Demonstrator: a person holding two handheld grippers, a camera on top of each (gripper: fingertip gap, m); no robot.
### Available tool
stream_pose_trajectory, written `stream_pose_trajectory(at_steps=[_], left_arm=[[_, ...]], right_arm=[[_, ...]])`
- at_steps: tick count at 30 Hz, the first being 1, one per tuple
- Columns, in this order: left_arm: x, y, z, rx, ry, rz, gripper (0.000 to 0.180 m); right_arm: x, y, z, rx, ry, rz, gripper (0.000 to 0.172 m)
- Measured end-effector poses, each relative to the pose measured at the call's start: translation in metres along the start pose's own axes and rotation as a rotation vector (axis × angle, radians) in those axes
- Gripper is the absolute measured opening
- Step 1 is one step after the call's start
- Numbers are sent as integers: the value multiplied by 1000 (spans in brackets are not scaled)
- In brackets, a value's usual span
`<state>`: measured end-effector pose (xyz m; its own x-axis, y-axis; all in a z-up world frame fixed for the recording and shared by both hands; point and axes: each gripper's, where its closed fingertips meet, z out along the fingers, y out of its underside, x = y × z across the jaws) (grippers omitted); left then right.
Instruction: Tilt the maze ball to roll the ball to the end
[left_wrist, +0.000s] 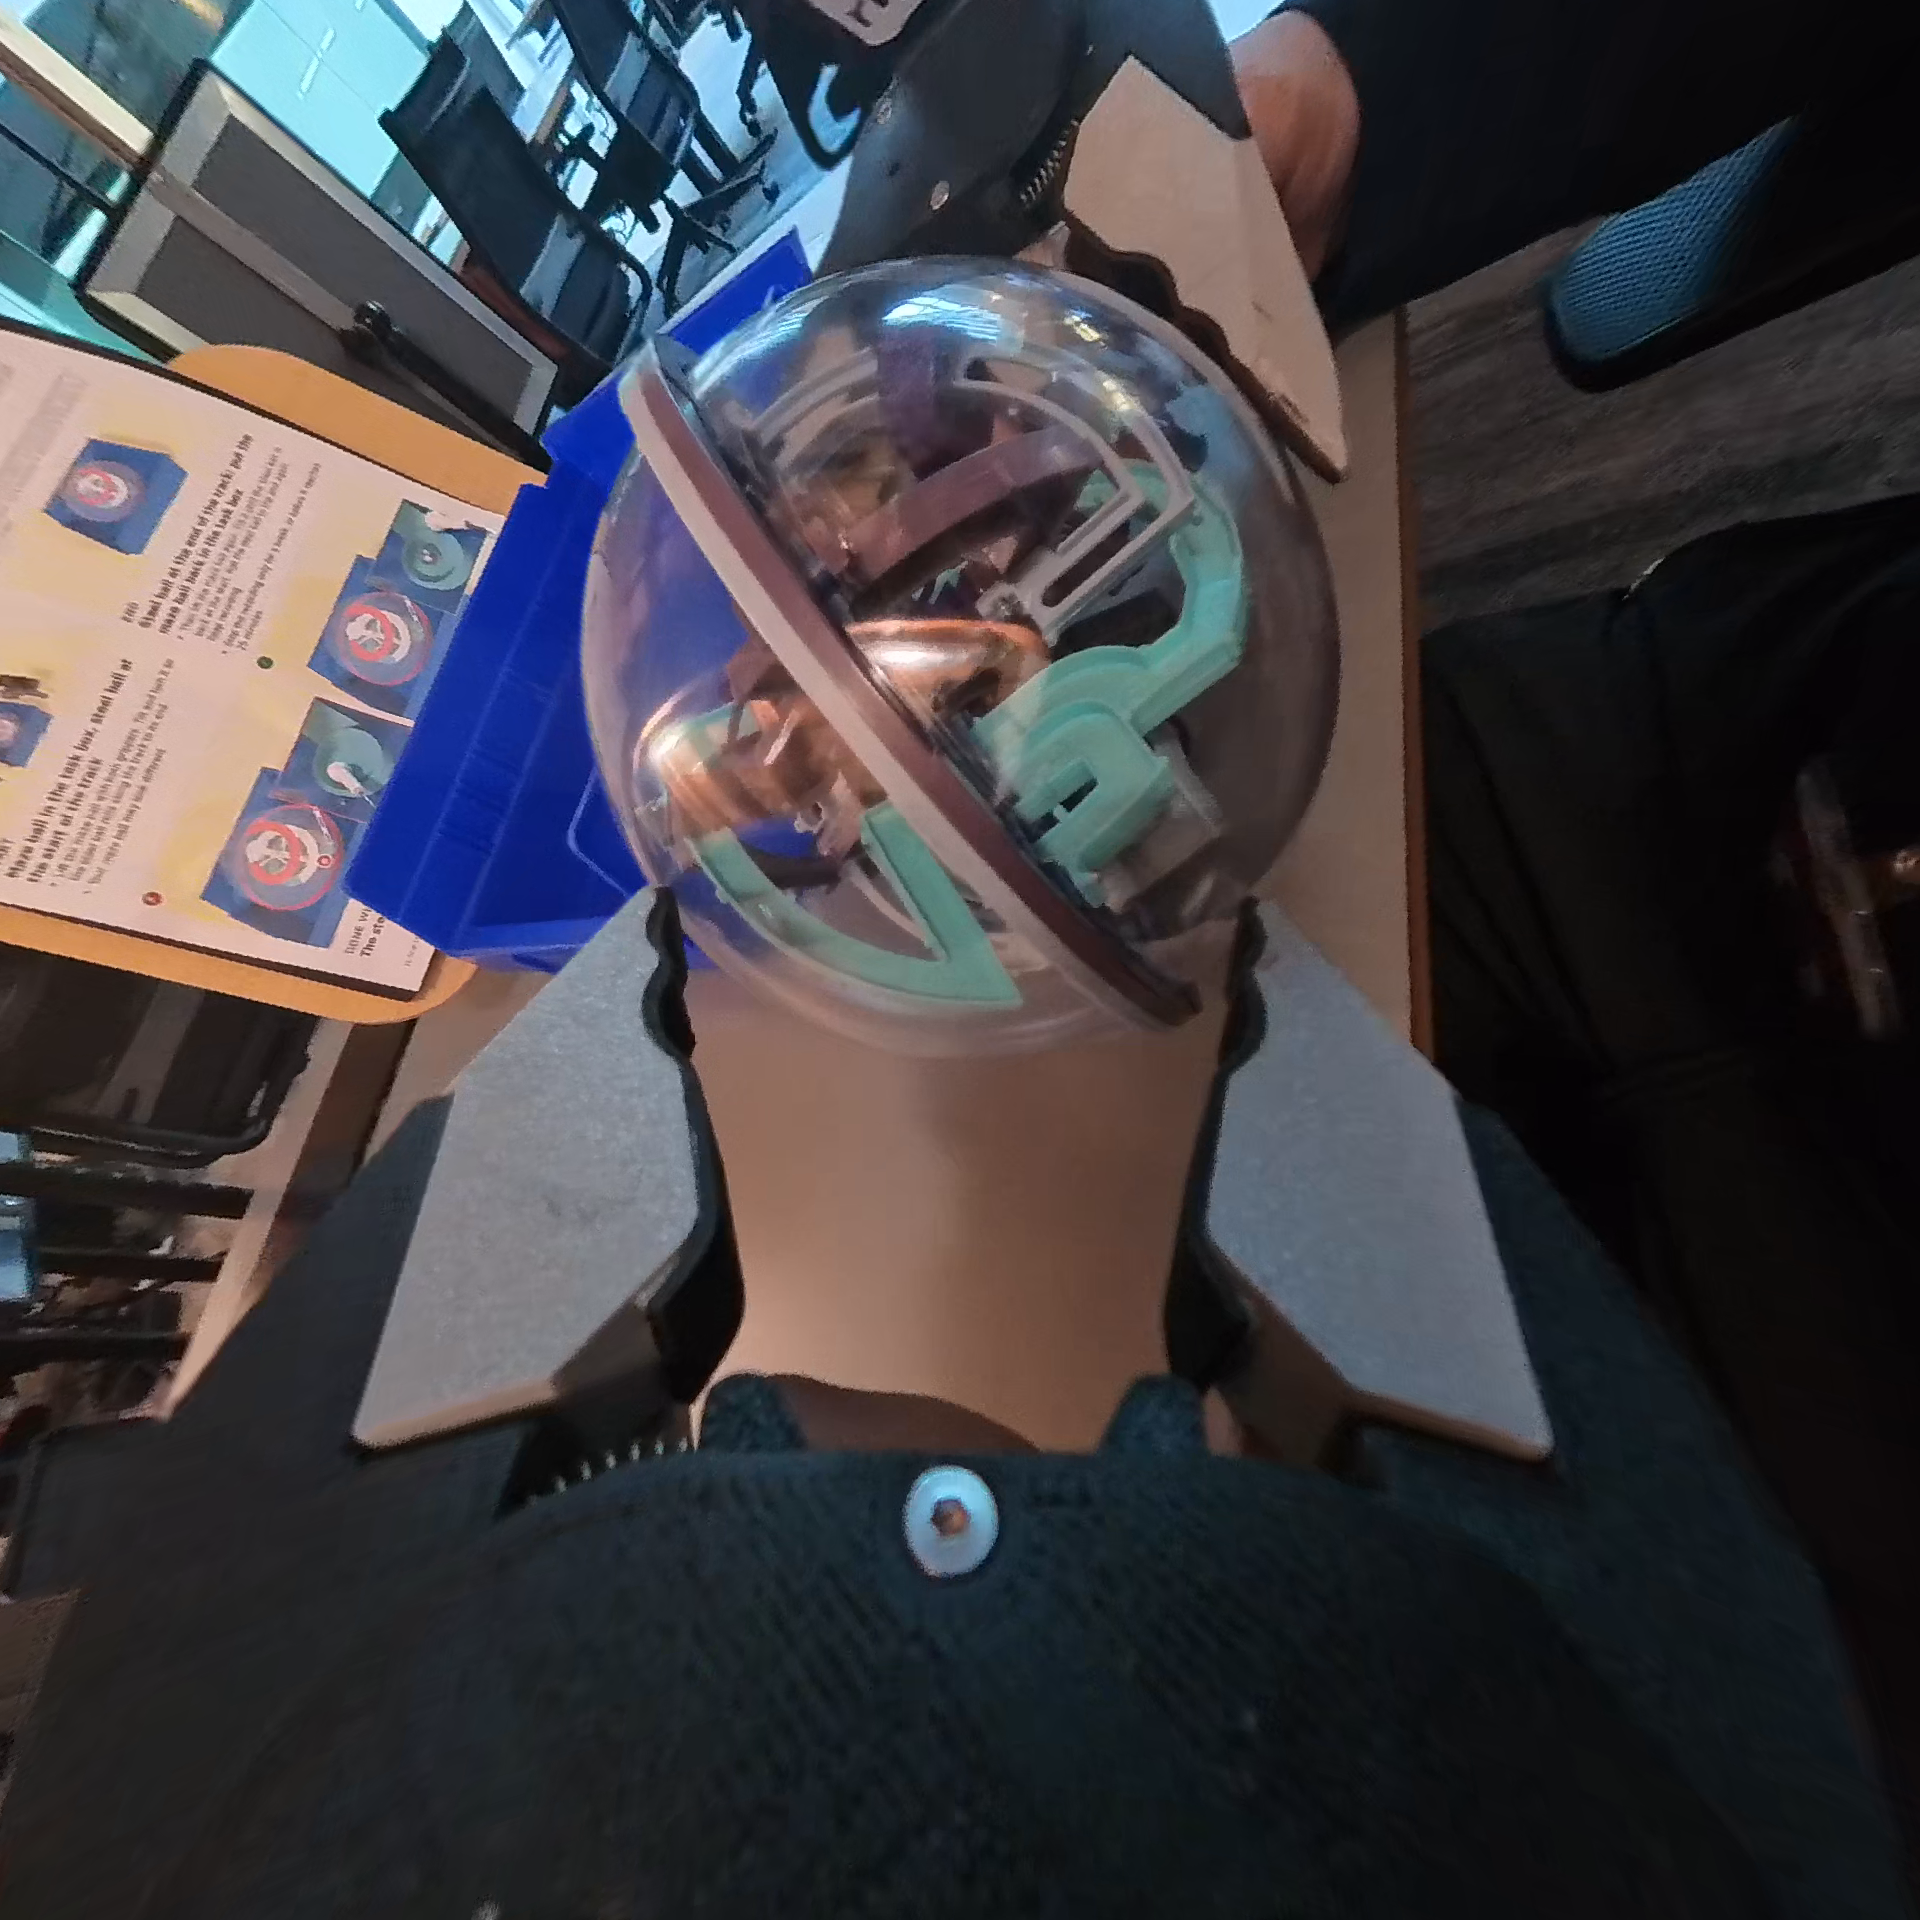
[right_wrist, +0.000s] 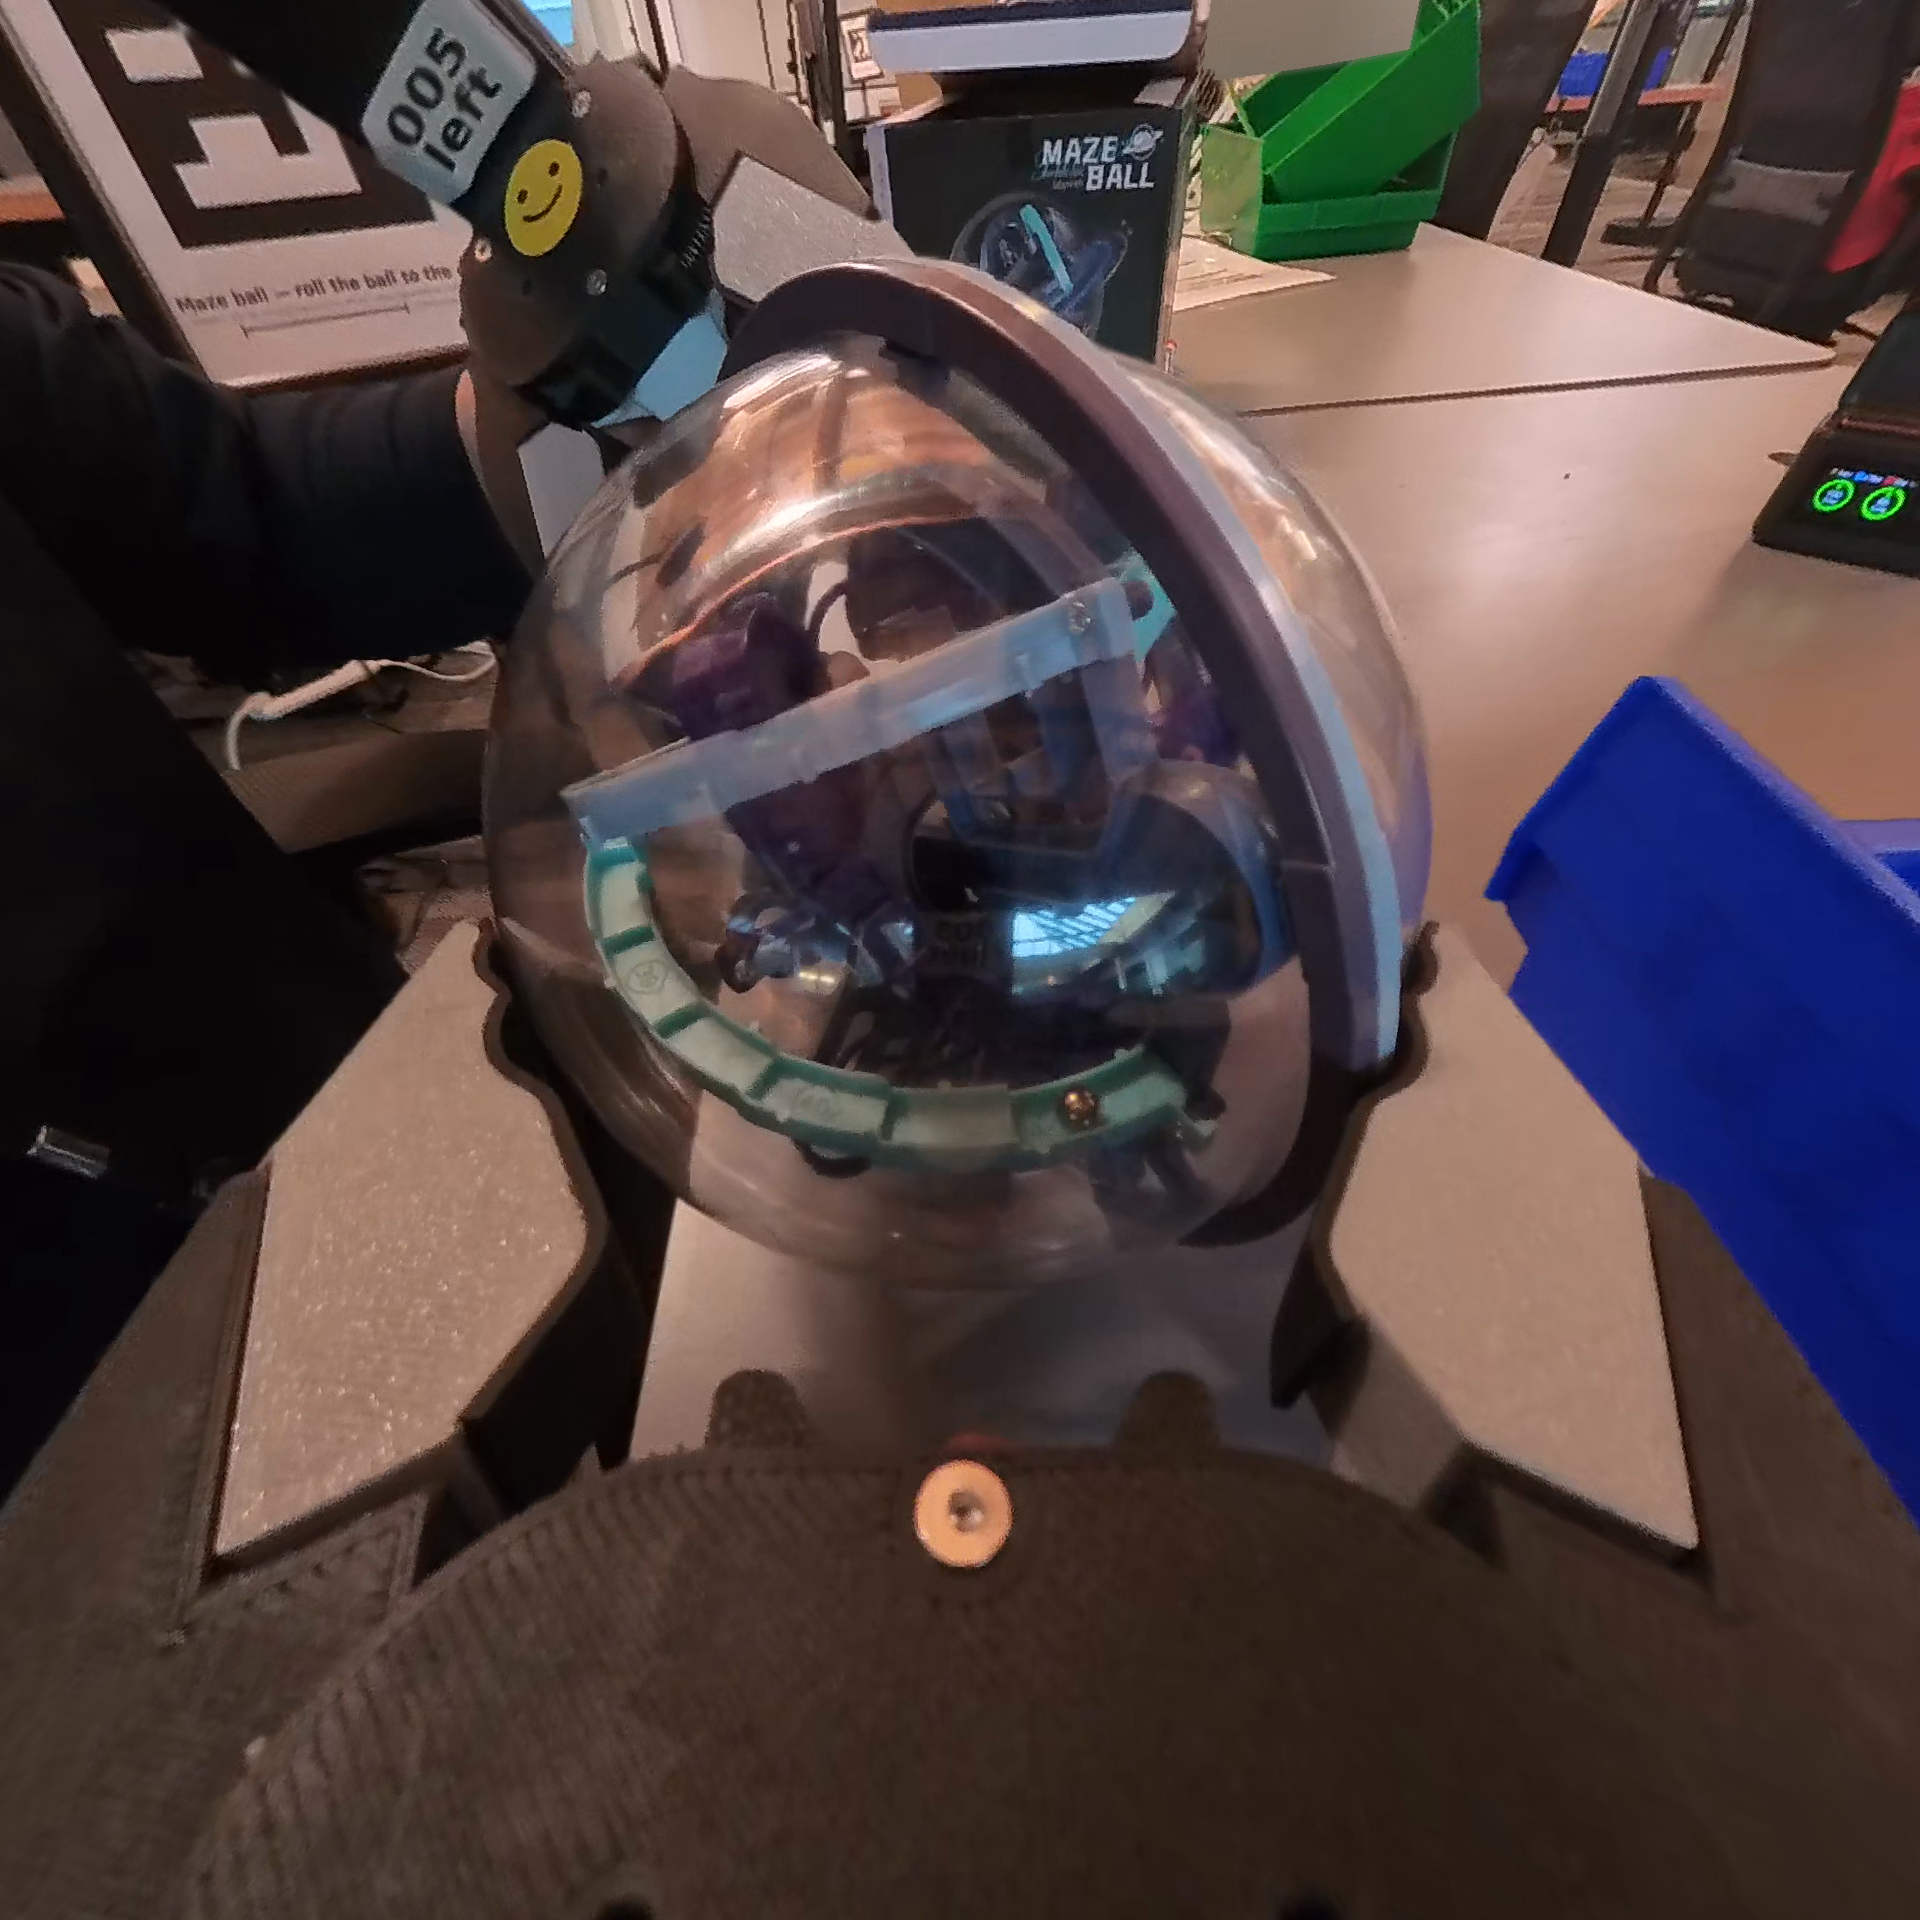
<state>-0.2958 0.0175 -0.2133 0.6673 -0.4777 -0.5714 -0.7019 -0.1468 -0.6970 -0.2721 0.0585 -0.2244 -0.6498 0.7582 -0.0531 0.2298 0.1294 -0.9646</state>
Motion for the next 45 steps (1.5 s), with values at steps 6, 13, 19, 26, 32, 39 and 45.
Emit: stream_pose_trajectory(at_steps=[6,13,19,26,32,39,45], left_arm=[[-2,1,0,26,30,-50,103],[-5,-2,-1,69,67,-148,97],[-6,0,0,99,71,-220,96],[-4,3,1,116,70,-336,97],[-7,-2,-2,152,68,-367,96],[-14,5,-8,170,-13,-452,79],[11,13,3,106,34,-595,95]], right_arm=[[2,-2,1,18,-4,54,157],[5,-2,0,57,-44,196,157],[9,-5,0,89,-52,282,157],[14,-8,3,135,-57,394,157],[14,-7,3,149,-50,438,157],[25,-1,-2,168,-13,526,156],[26,-1,-1,171,7,539,156]])
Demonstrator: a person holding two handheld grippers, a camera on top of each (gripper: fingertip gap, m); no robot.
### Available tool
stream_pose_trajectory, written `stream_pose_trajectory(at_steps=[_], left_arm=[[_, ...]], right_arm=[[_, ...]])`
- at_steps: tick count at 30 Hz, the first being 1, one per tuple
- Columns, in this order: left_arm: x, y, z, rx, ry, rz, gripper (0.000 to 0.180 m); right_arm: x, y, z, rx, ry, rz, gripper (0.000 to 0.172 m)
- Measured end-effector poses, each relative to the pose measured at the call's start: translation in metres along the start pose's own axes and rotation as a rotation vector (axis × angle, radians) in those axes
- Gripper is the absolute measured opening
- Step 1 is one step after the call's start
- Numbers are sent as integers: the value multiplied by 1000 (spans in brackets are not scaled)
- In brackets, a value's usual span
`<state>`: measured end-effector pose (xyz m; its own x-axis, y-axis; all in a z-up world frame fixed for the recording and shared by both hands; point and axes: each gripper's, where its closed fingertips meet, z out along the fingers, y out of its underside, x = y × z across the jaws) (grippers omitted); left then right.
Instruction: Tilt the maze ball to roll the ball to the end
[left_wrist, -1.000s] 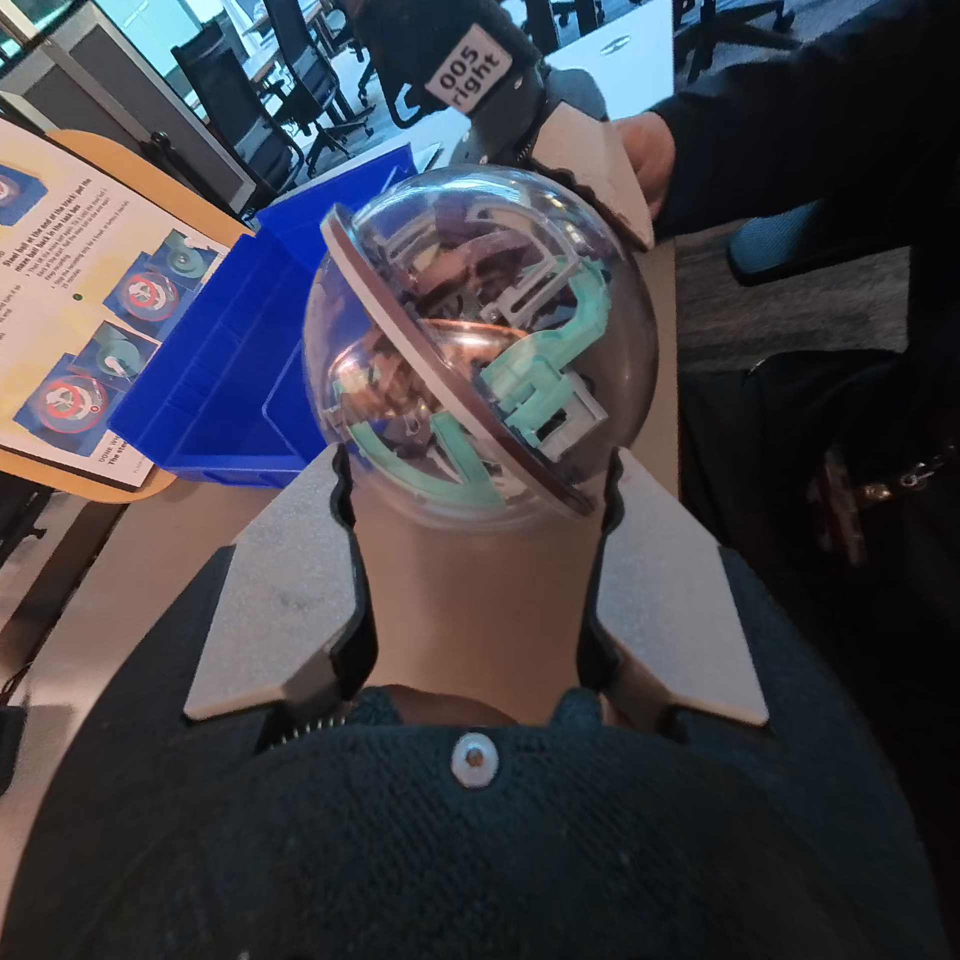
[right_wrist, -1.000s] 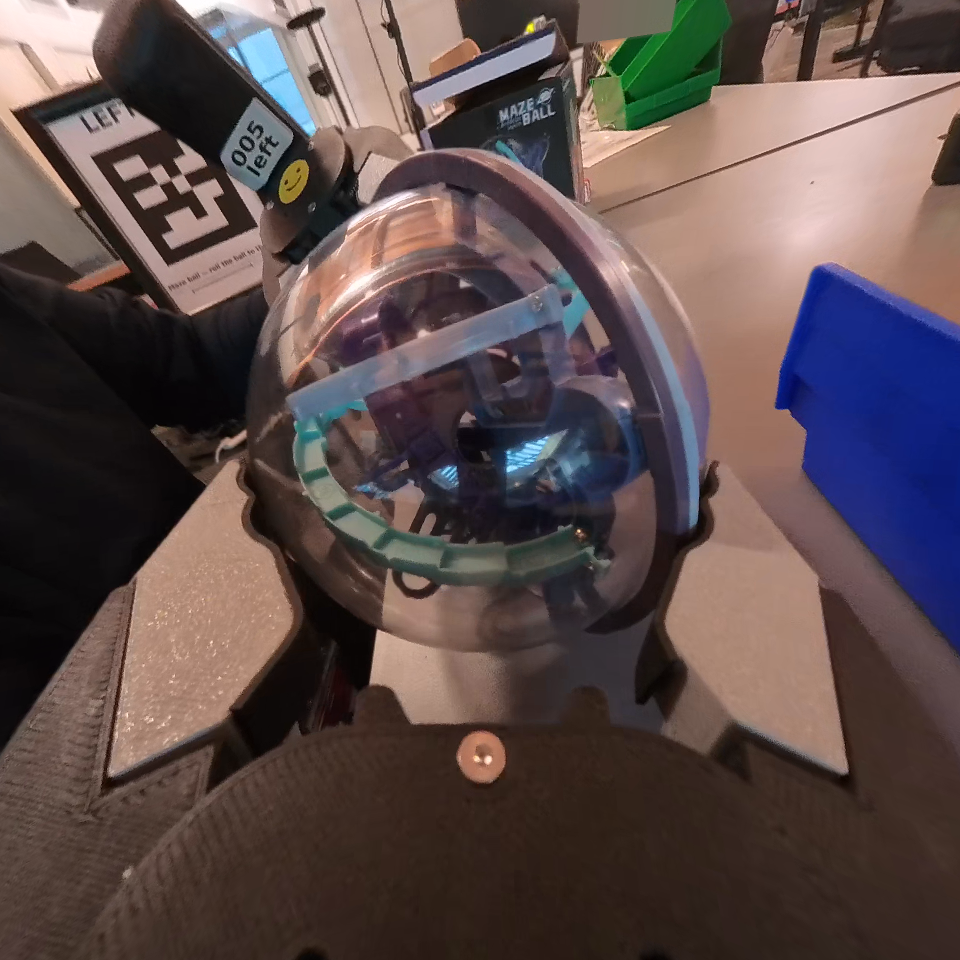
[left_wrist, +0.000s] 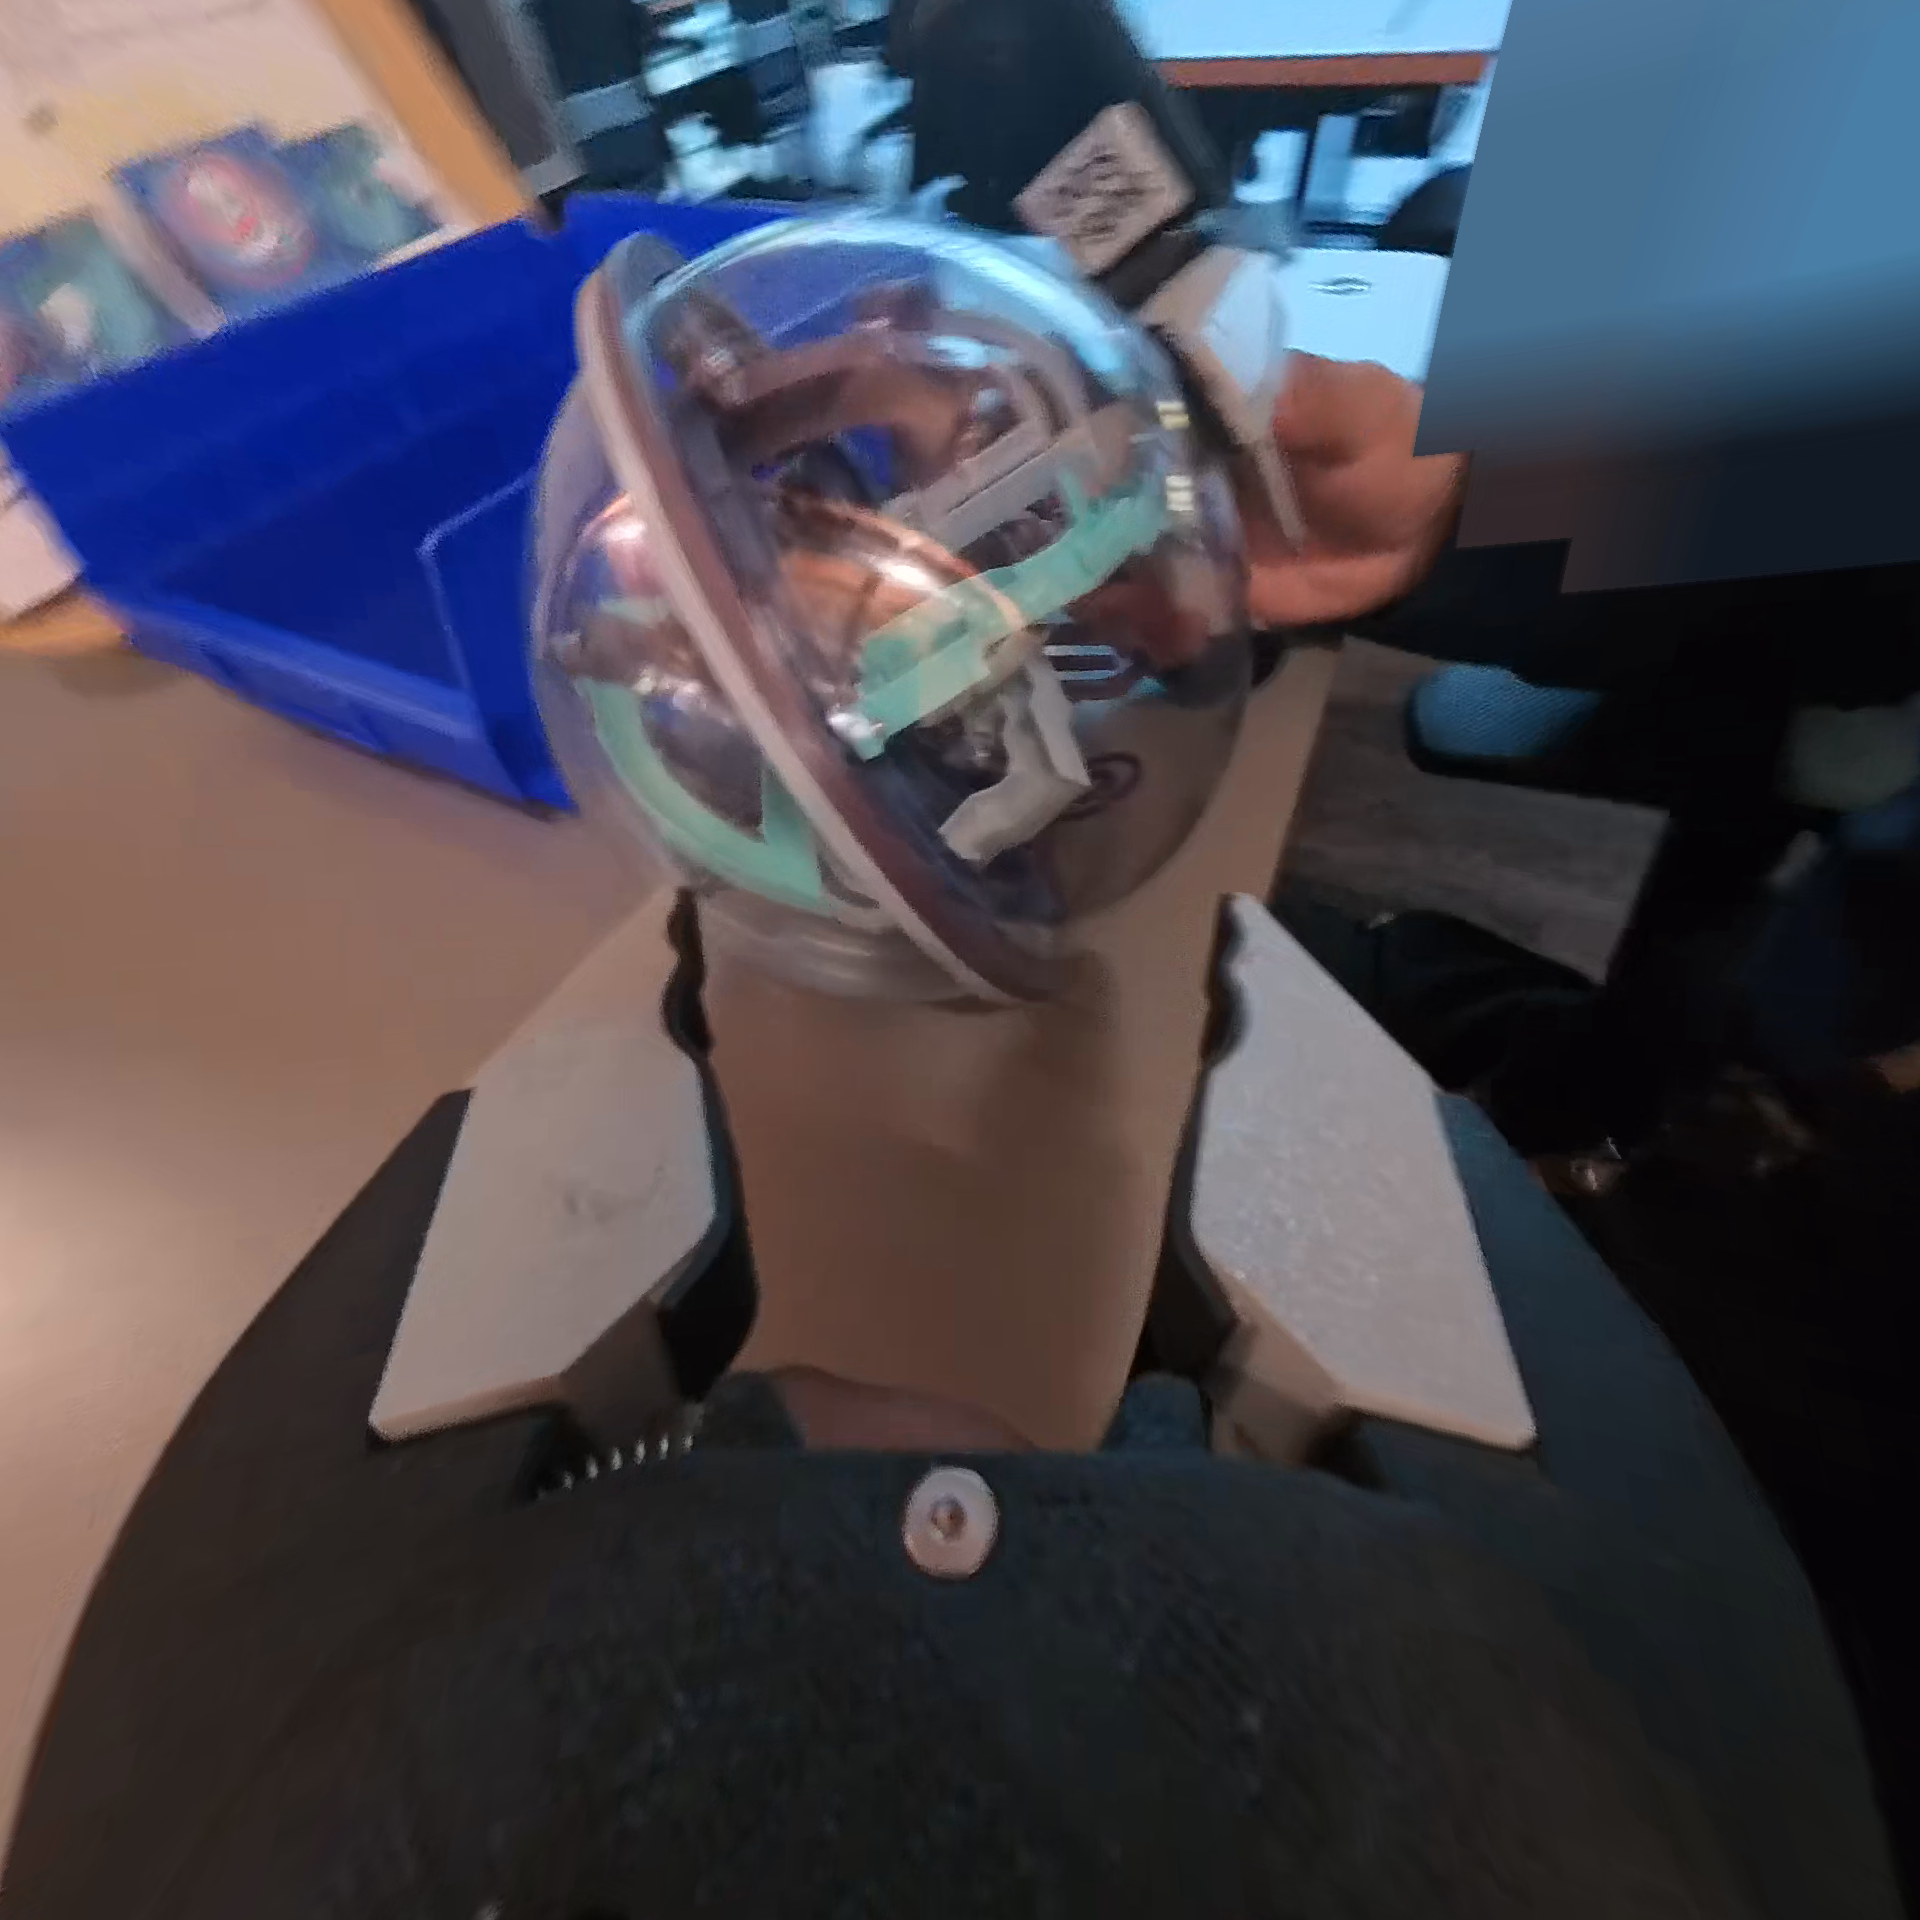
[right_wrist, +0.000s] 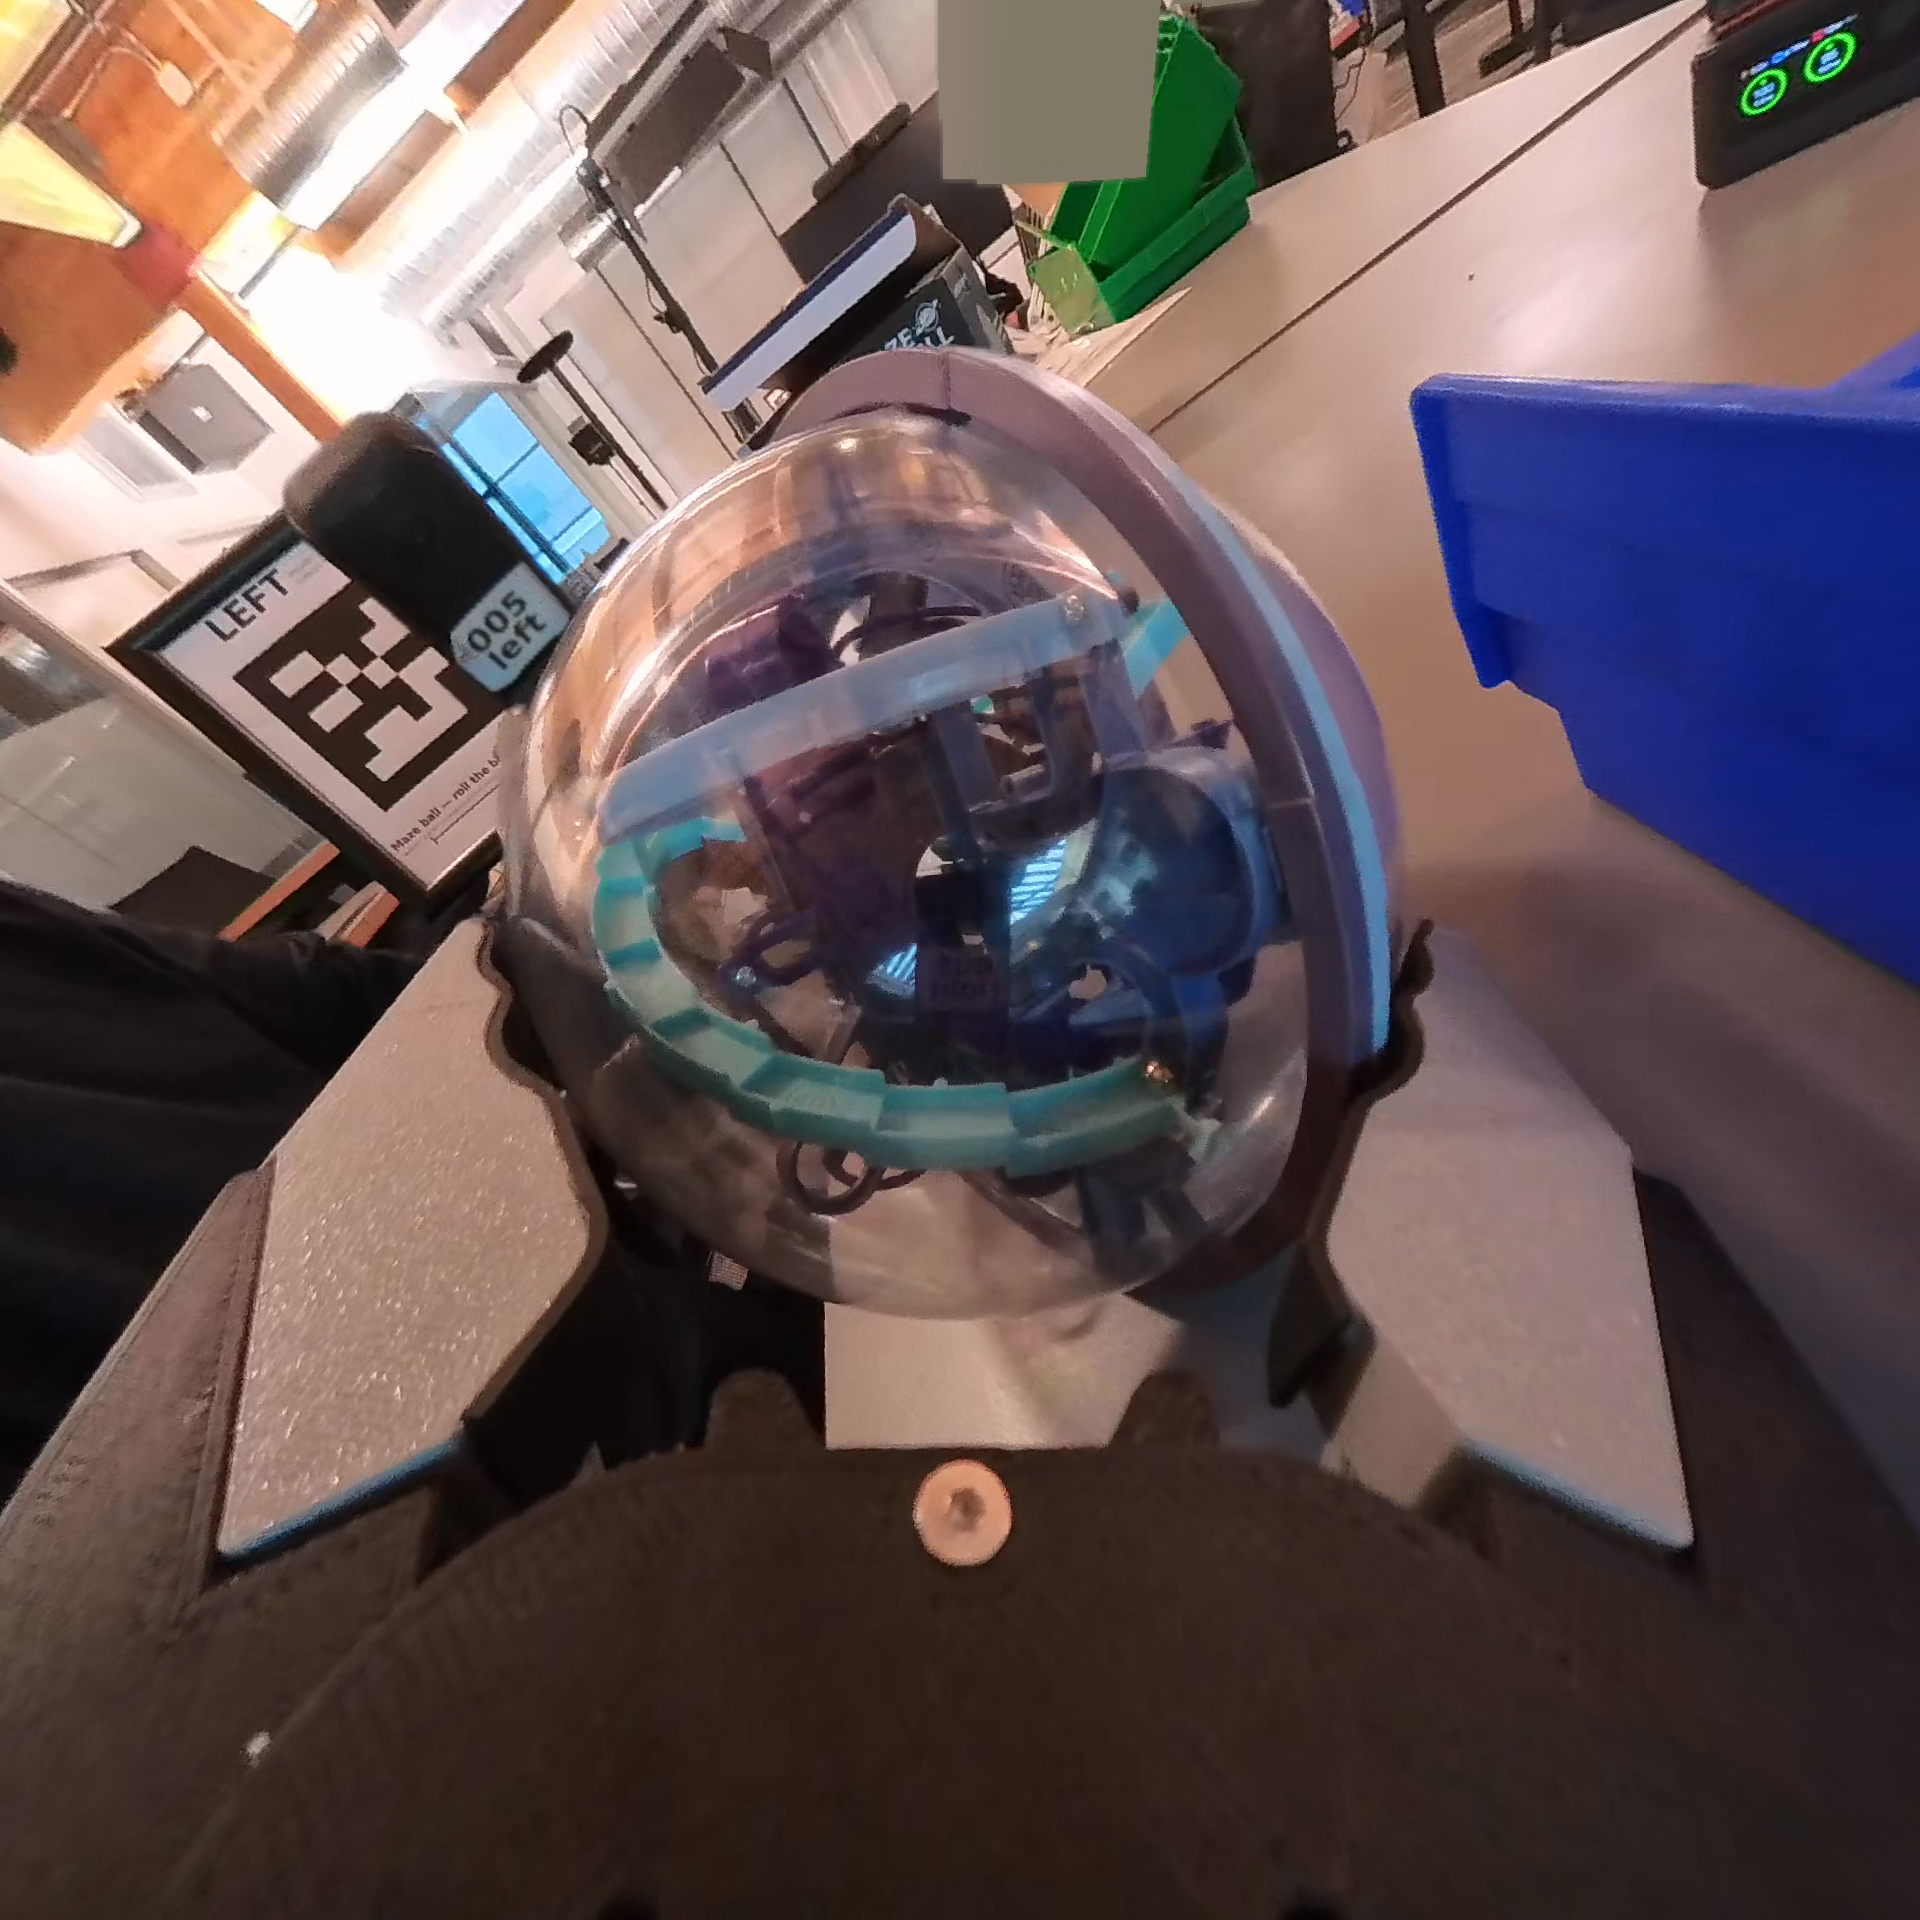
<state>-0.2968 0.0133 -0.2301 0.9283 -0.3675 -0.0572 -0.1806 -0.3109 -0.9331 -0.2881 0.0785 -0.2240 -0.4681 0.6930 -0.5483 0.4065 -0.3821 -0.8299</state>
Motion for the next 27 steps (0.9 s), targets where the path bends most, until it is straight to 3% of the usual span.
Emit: stream_pose_trajectory(at_steps=[2,4,11,17,27], left_arm=[[-8,4,3,-23,-79,-60,78],[-7,8,3,-30,-103,-109,74],[-5,15,-2,18,-120,-220,11],[-4,15,-1,72,-48,-310,11],[-10,8,-12,113,22,-271,6]], right_arm=[[0,0,1,4,9,2,156],[2,-1,1,11,22,13,156],[6,0,0,27,21,54,155],[7,0,-1,28,29,58,156],[-1,11,-5,-22,-13,50,150]])
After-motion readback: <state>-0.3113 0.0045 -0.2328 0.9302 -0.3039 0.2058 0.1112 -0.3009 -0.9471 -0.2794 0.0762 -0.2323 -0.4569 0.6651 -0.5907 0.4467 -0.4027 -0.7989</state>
